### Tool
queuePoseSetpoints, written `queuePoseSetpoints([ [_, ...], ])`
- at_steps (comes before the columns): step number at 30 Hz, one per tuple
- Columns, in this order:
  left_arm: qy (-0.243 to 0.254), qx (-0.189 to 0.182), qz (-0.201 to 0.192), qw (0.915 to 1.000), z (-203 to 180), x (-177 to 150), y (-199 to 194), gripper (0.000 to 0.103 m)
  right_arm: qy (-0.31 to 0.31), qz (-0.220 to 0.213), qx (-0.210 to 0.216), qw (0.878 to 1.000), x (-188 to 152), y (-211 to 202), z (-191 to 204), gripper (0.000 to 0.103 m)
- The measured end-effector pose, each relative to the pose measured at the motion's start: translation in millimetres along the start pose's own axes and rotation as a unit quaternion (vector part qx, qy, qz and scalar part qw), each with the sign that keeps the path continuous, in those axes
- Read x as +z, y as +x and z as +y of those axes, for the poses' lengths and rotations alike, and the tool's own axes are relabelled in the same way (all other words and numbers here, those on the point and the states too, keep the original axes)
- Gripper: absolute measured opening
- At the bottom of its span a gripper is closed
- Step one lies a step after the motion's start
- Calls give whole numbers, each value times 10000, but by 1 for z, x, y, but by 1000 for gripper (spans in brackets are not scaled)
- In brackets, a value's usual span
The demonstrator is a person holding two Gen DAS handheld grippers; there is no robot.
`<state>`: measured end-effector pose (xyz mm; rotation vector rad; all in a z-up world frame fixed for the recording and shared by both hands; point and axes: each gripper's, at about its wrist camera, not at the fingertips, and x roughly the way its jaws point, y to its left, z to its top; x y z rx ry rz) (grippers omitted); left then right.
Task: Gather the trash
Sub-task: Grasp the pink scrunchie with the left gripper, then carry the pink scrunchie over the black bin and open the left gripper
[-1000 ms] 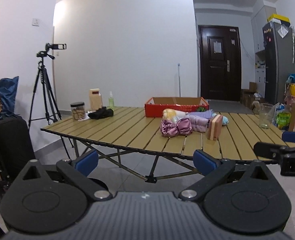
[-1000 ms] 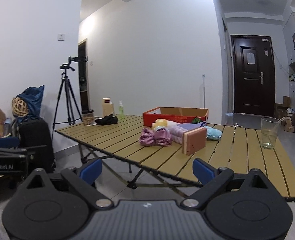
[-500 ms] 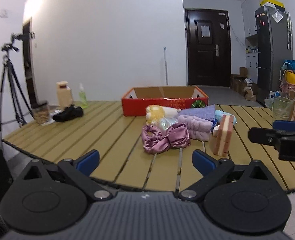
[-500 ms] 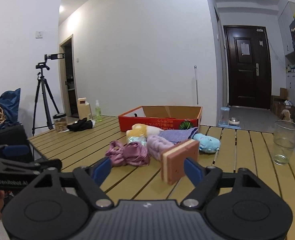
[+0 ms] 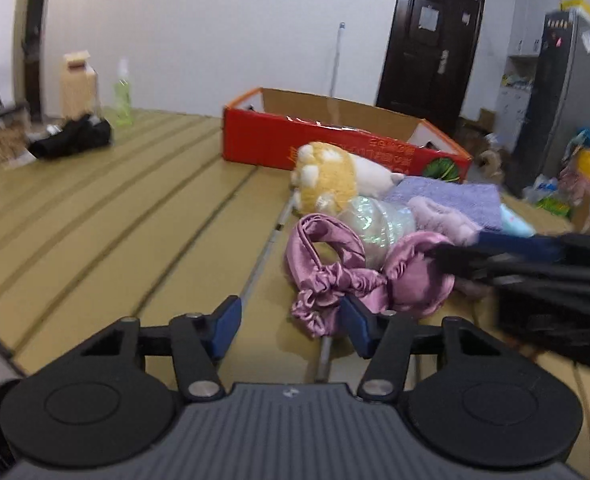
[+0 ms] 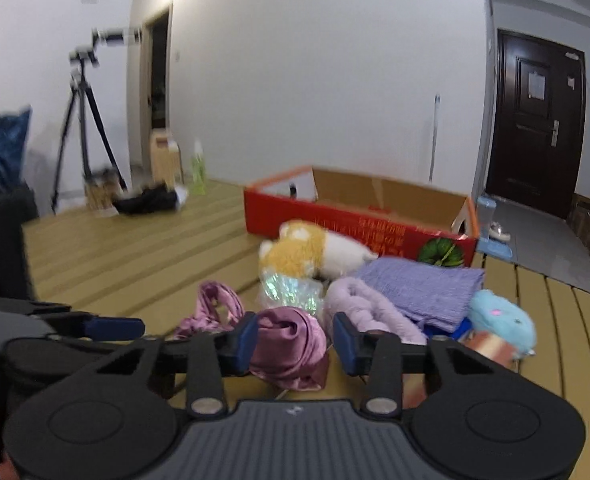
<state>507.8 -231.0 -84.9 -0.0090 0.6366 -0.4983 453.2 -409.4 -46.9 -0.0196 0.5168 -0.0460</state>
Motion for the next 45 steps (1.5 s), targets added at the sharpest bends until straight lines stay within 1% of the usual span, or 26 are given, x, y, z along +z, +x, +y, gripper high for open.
queuePoseSetpoints([
  [1,-58,-112,19,9999,2,1,3,45,5,146,0,9999,1,13,1,33],
  [2,-109,-299,14,9995,4,0,4,34,17,249,20,9997,1,21,2,27],
  [3,-172,-443,-11,9989,6,1,5,27,50,285,-10,9996,-1,25,2,24],
  [4,-222,-601,-17,9979,6,2,8,15,104,303,-92,9994,-2,28,2,22],
  [5,-221,-677,-12,9975,6,2,8,12,120,318,-101,9994,-4,31,2,18],
  [6,-148,-654,-41,9977,3,2,7,10,143,333,-125,9993,-5,32,1,13],
  [7,-75,-635,-72,9979,2,2,5,6,171,325,-152,9992,-7,33,0,12],
  [8,-69,-606,-75,9981,2,2,3,4,188,327,-149,9992,-8,34,-1,9],
  [13,-145,-568,-69,9983,4,6,-9,3,257,247,-92,9993,-5,24,-1,5],
  [15,-104,-521,-169,9984,7,9,-25,3,256,193,-22,9995,-2,14,4,4],
  [18,-70,-354,-330,9988,16,14,-53,3,201,70,133,9997,8,-2,21,4],
  [25,-144,111,-815,9965,59,30,-134,3,30,-267,632,9976,44,-39,81,4],
  [28,-229,369,-935,9947,85,31,-170,3,-56,-371,938,9949,60,-50,115,4],
  [31,-262,648,-987,9927,111,28,-198,3,-162,-377,1267,9911,69,-55,154,4],
  [35,-442,959,-816,9911,155,19,-220,3,-216,-243,1663,9855,72,-49,204,4],
  [38,-555,1163,-628,9897,187,9,-223,3,-266,-19,1919,9810,70,-34,238,4],
  [41,-679,1314,-314,9885,224,-5,-211,3,-413,246,2073,9771,59,-11,272,4],
  [45,-885,1374,144,9864,268,-33,-186,3,-597,613,2170,9724,36,22,313,4],
])
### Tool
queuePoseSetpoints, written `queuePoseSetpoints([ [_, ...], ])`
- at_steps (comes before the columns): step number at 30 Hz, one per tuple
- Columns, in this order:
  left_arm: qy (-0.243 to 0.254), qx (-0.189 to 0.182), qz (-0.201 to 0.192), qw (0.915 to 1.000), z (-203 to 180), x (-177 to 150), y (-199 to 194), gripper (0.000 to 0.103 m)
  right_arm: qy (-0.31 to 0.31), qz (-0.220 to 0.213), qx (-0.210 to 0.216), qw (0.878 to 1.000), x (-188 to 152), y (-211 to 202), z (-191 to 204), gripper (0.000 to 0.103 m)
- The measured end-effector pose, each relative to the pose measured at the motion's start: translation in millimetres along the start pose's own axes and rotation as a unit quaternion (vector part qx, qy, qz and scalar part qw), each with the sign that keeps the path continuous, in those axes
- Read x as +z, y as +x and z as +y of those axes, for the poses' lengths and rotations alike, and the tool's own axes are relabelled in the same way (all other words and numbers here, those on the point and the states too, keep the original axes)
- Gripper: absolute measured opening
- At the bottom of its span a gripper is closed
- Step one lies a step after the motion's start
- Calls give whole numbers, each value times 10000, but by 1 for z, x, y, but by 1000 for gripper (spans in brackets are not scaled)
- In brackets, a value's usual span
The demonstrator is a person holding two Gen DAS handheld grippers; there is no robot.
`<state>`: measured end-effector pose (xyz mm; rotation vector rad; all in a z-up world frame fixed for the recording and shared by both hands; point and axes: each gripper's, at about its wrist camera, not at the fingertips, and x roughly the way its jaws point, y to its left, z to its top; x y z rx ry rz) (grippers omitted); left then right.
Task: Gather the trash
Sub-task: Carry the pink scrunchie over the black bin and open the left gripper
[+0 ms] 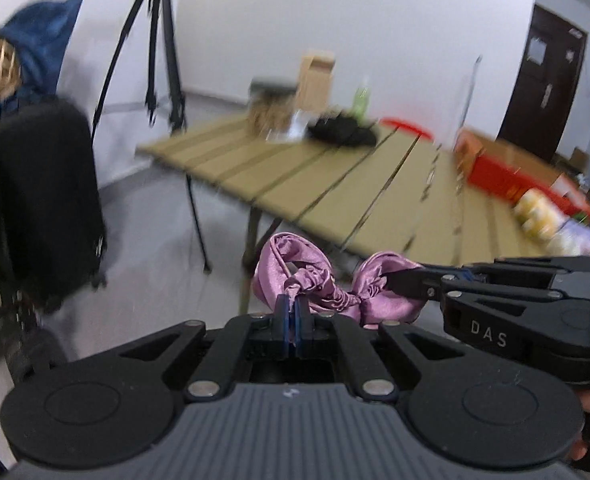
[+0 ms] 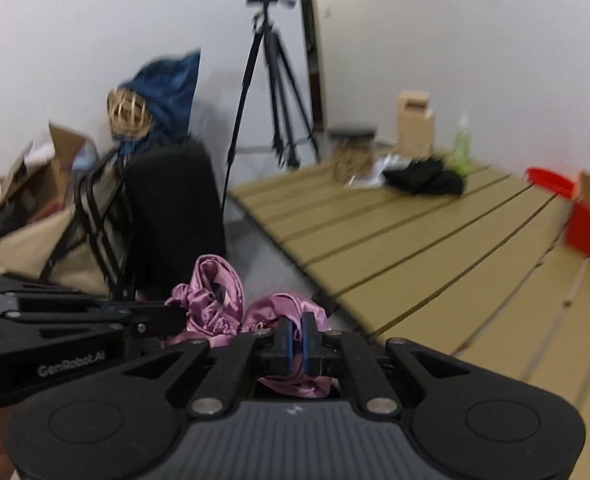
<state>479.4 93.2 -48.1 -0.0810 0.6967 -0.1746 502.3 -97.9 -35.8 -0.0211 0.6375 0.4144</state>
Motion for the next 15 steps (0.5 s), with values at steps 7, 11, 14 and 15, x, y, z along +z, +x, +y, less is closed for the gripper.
queuePoseSetpoints([
  [7,-317,17,734,9968,42,-38,77,3,-183,723,-68,9972,-41,91,17,4],
  [11,-305,14,1133,9931,55,-56,118,3,-160,1130,-76,9934,-66,139,14,4],
  [14,-323,78,1473,9885,62,-68,154,3,-85,1509,-46,9885,-83,177,7,4],
  [15,-318,77,1569,9871,63,-73,163,3,-60,1624,-35,9867,-88,190,5,4],
])
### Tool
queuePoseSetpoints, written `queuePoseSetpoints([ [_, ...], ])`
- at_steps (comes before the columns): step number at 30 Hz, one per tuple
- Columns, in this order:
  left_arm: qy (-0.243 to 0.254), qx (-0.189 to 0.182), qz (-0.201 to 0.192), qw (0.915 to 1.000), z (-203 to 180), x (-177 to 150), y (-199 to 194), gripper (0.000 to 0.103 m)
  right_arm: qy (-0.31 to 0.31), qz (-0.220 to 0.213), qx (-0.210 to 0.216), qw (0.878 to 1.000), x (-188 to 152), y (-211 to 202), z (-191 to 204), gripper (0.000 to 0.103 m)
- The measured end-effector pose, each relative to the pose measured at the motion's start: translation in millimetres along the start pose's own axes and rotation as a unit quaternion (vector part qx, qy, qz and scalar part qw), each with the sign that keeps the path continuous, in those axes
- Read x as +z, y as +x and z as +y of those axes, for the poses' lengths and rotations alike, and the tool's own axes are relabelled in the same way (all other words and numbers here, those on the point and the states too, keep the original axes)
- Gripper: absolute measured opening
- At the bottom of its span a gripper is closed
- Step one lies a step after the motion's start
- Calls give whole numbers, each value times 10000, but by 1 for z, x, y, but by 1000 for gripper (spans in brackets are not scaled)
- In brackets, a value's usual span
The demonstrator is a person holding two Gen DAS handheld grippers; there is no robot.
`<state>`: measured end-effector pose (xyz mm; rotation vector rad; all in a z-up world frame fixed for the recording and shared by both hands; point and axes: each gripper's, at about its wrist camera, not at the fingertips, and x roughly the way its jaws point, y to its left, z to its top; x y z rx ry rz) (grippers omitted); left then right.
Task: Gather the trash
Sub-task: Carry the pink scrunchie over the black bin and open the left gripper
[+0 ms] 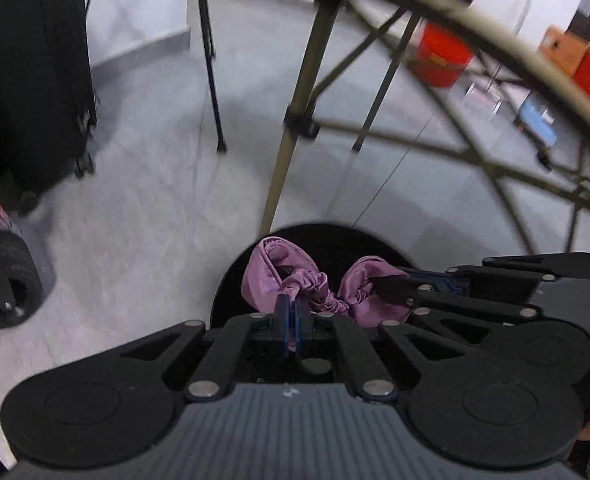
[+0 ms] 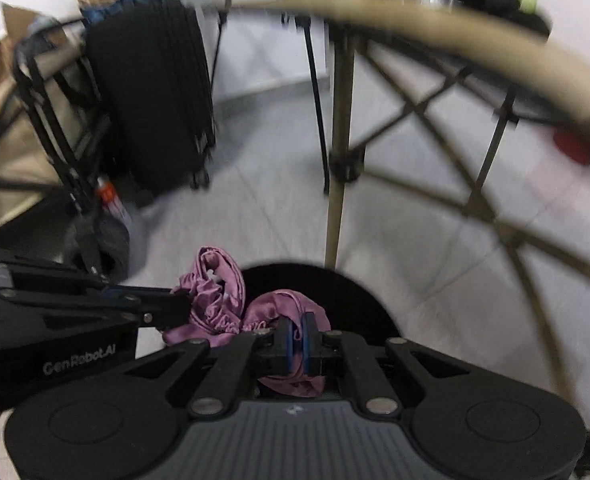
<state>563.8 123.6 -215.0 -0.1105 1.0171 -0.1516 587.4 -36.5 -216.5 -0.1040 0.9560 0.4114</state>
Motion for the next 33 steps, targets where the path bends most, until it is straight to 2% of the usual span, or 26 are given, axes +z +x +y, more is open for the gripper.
queuePoseSetpoints([
  [4,-53,75,391,9992,5,0,46,3,139,565,66,9983,-4,61,-13,4],
  [8,-141,144,628,9978,10,0,76,3,342,952,156,9947,-10,103,-26,4],
  [14,-186,222,945,9951,8,-5,108,4,517,1298,216,9899,-13,133,-42,5],
  [17,-132,276,941,9951,7,-8,116,4,581,1460,265,9872,-14,146,-49,3],
  [26,-277,227,893,9954,7,-6,116,5,591,1404,296,9879,-9,151,-51,3],
  [29,-233,198,880,9957,7,-5,113,6,659,1363,406,9876,-9,147,-52,9],
  [33,-275,152,859,9958,8,-3,107,10,688,1256,499,9884,-8,141,-51,21],
])
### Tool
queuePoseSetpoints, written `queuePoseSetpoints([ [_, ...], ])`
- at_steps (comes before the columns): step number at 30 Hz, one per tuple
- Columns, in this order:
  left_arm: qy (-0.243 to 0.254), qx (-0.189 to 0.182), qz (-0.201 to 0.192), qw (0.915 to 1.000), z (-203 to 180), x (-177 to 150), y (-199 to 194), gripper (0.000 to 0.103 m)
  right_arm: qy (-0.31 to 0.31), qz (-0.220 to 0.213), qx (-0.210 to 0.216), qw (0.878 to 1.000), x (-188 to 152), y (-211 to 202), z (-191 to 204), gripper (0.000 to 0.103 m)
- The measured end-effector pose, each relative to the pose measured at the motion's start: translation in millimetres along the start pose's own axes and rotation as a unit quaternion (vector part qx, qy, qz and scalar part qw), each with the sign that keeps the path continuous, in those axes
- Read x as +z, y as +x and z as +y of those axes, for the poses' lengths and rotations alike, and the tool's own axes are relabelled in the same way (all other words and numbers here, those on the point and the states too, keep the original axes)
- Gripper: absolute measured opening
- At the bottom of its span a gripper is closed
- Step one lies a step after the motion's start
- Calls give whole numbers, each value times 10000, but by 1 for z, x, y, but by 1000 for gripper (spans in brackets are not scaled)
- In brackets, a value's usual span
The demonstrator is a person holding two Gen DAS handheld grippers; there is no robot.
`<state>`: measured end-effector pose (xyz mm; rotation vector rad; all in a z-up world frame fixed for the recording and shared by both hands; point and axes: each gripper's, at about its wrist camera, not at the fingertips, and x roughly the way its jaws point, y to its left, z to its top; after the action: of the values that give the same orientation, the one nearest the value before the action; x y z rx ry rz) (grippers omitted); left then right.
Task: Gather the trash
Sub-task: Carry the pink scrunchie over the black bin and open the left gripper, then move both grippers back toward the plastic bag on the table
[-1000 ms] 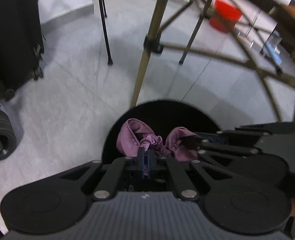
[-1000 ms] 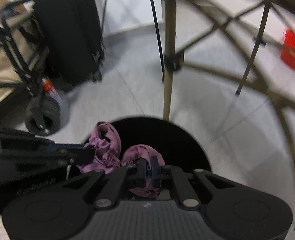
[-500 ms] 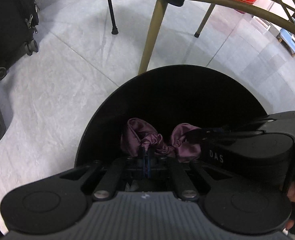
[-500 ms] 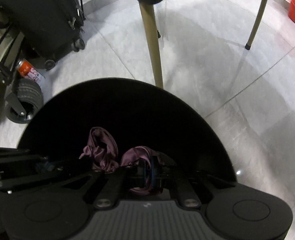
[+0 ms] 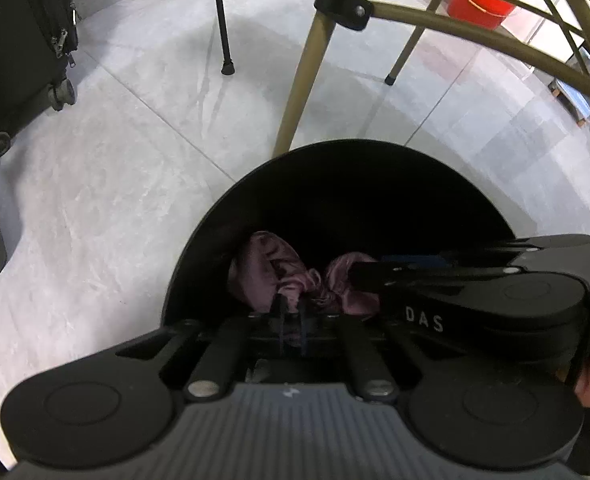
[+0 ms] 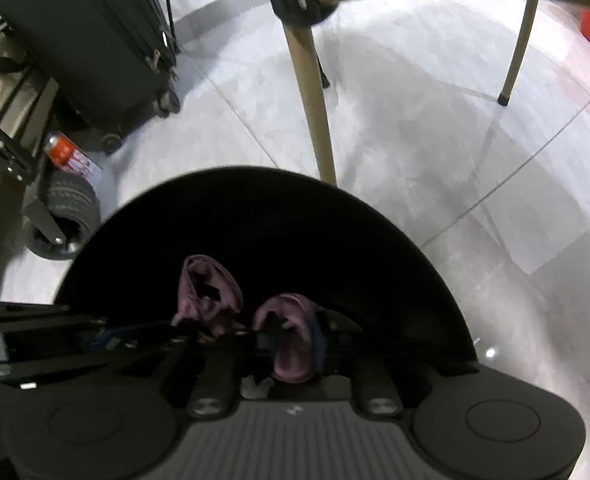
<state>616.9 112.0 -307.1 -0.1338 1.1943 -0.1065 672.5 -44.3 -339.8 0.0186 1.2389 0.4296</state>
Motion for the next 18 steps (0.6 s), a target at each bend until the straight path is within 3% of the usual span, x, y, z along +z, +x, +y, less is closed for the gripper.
queuePoseSetpoints([
  [3,-55,-6,-82,10000,1,1,-13,20,-144,-117,-94,9998,-2,-9,4,27],
  [5,-60,111,-233,9996,0,0,-28,43,-173,-201,-135,9996,-3,-20,6,27],
  [7,-19,156,-377,9992,-1,0,-43,50,-183,-313,-188,9992,-6,-36,6,34],
  [9,4,136,-446,9989,-4,-1,-60,53,-209,-432,-241,9986,-9,-53,8,49],
  [13,79,203,-705,9973,-12,-10,-101,69,-249,-669,-313,9970,-18,-97,15,50],
  [16,127,226,-929,9953,-15,-23,-140,78,-102,-499,-61,9987,-34,-117,21,50],
  [18,147,294,-1095,9934,-15,-36,-167,82,-311,-629,-287,9971,-53,-131,31,53],
])
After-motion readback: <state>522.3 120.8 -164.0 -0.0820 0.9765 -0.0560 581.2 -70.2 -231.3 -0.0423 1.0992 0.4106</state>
